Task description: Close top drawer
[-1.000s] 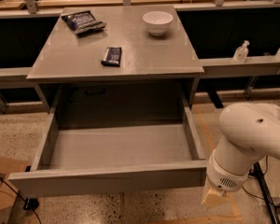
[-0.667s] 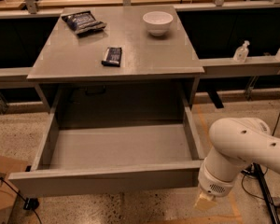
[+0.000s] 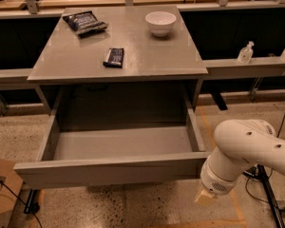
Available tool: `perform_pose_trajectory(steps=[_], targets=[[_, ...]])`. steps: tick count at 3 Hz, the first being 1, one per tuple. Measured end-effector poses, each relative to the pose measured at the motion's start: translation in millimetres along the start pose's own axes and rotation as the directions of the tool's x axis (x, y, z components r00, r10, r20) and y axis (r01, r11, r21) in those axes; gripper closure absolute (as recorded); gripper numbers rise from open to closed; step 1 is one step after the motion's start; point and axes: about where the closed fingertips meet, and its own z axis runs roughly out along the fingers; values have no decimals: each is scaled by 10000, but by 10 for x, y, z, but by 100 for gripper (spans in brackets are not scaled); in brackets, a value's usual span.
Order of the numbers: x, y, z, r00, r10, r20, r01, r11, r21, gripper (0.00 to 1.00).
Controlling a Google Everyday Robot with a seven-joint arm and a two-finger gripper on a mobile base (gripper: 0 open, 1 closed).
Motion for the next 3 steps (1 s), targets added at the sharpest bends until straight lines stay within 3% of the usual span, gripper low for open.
perform_pose_trajectory(steps=[1,2,3], targets=[[-266,-166,-83,9980,-391,506,353,9966,745,100],[-631,-374,-277,9881,-1346,748,1211,9792,1626,100],[-1089,-622,-630,9634,-2390,1214,2008,9433,2643,100]])
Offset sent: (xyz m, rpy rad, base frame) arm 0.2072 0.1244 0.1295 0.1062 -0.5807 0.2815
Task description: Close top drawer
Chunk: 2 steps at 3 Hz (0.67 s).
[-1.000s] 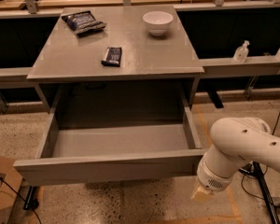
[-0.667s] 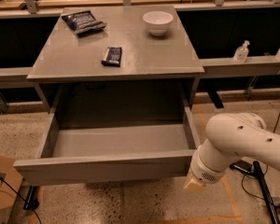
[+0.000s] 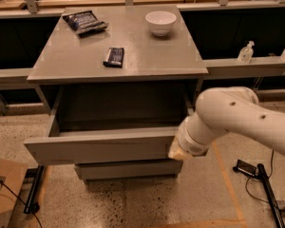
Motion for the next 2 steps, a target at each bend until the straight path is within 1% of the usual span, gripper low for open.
perform_pose_trajectory(steps=[1,2], targets=[[-234,-360,-279,9981,-416,450,376,9957,852,100],[-235,-360,-280,9982,-404,451,364,9957,851,100]])
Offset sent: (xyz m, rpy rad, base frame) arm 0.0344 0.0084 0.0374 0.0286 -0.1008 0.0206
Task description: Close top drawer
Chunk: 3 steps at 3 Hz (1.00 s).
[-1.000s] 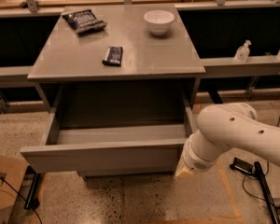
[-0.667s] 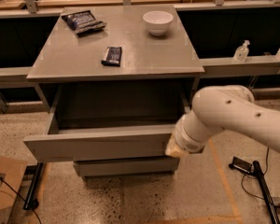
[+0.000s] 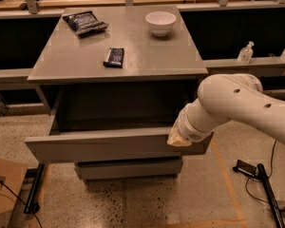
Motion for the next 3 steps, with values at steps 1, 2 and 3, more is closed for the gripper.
perform_pose_trajectory(steps=[1,2,3], targets=[[54,-56,79,9999,132,-85,-131,9998,144,100],[79,-351,172,9999,-54,-158,65,9973,737,100],[79,-351,172,9999,-54,-158,66,9973,738,100]])
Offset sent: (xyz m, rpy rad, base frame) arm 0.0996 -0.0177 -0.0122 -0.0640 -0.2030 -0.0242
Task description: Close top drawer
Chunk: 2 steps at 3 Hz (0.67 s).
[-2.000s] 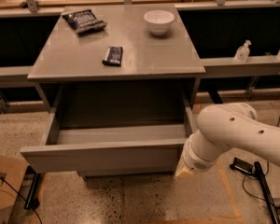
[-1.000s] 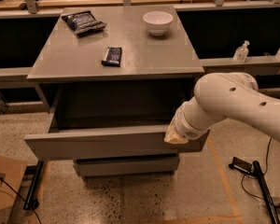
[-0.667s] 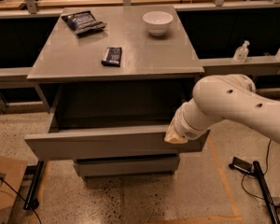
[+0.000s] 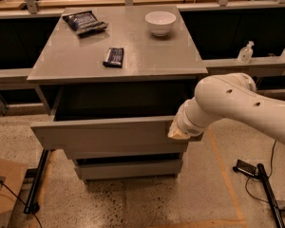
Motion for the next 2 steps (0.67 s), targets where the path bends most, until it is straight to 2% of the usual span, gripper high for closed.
perform_pose_trajectory(steps=[1,2], targets=[[-78,-345,33,9996,-111,279,95,9984,550,100],[-189,-634,-80,9982,-62,596,-2,9943,1067,100]])
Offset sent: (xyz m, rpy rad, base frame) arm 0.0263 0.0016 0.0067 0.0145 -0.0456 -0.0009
